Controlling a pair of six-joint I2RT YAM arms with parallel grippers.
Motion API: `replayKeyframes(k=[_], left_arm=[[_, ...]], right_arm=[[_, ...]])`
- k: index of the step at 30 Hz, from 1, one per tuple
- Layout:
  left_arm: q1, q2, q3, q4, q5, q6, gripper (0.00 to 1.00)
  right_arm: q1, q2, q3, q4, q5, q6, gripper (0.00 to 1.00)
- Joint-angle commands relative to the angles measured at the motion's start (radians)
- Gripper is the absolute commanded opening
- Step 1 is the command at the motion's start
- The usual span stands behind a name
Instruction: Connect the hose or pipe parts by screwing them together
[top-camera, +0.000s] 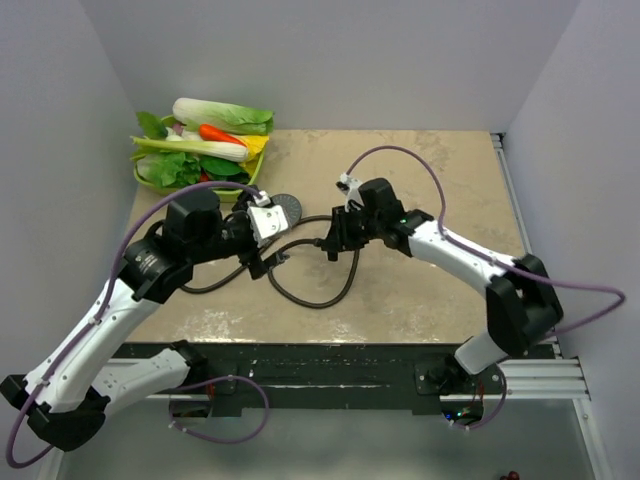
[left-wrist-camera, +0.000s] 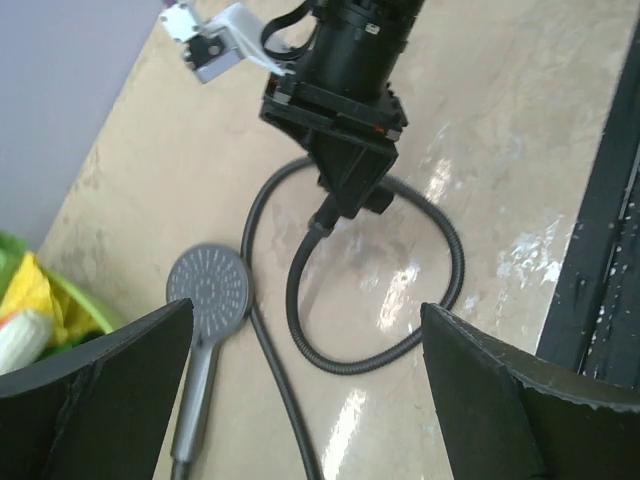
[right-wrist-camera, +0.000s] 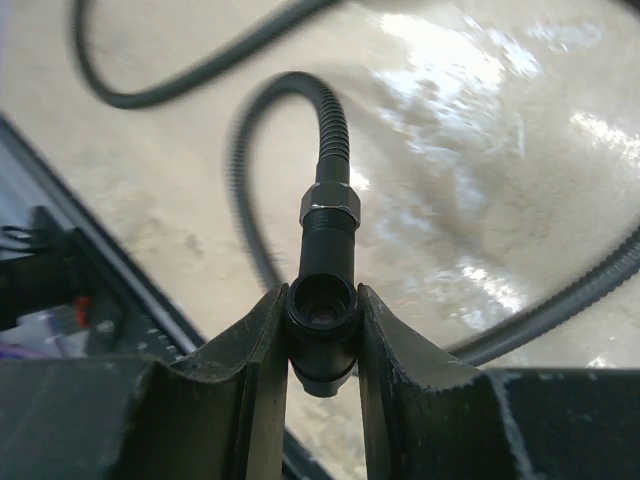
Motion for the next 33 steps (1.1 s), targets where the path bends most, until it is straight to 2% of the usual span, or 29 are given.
replayKeyframes(k=[1, 4, 6, 7, 8, 10, 13, 17, 25, 28, 33], left_arm=[[0.100, 0.045, 0.028, -0.064, -0.100, -0.062, 0.99], [0.128, 0.077, 0.052, -0.096, -0.108, -0.071, 0.99], [0.137, 0.097, 0.072, -0.115, -0.115, -0.090, 0.99], [0.142, 0.104, 0.077, -0.118, -0.126, -0.097, 0.99], [0.146, 0.118, 0.081, -0.127, -0.126, -0.105, 0.99], [0.152, 0.134, 0.080, -0.133, -0.146, -0.133, 0.99], [0.168, 0.184, 0.100, -0.181, -0.161, -0.159, 0.99], [0.218, 0.242, 0.143, -0.211, -0.152, -0.182, 0.99], [0.396, 0.293, 0.212, -0.214, -0.039, -0.190, 0.99], [0.462, 0.301, 0.209, -0.198, -0.002, -0.200, 0.99], [0.519, 0.273, 0.157, -0.129, 0.055, -0.231, 0.99]], right_arm=[[0.001, 0.186, 0.107, 0.048, 0.029, -0.066, 0.00], [-0.004, 0.272, 0.154, 0.061, 0.019, -0.072, 0.02], [-0.004, 0.291, 0.173, 0.071, 0.022, -0.071, 0.13], [-0.004, 0.301, 0.180, 0.065, 0.031, -0.072, 0.22], [-0.004, 0.308, 0.188, 0.044, 0.058, -0.084, 0.49], [-0.008, 0.311, 0.211, 0.012, 0.083, -0.095, 0.66], [-0.008, 0.257, 0.214, -0.033, 0.126, -0.112, 0.99], [-0.007, 0.159, 0.234, -0.146, 0.209, -0.121, 0.99], [-0.007, -0.310, 0.148, -0.189, 0.361, -0.065, 0.99], [-0.008, -0.419, 0.113, -0.226, 0.365, -0.056, 0.99], [-0.008, -0.498, 0.093, -0.257, 0.371, -0.042, 0.99]])
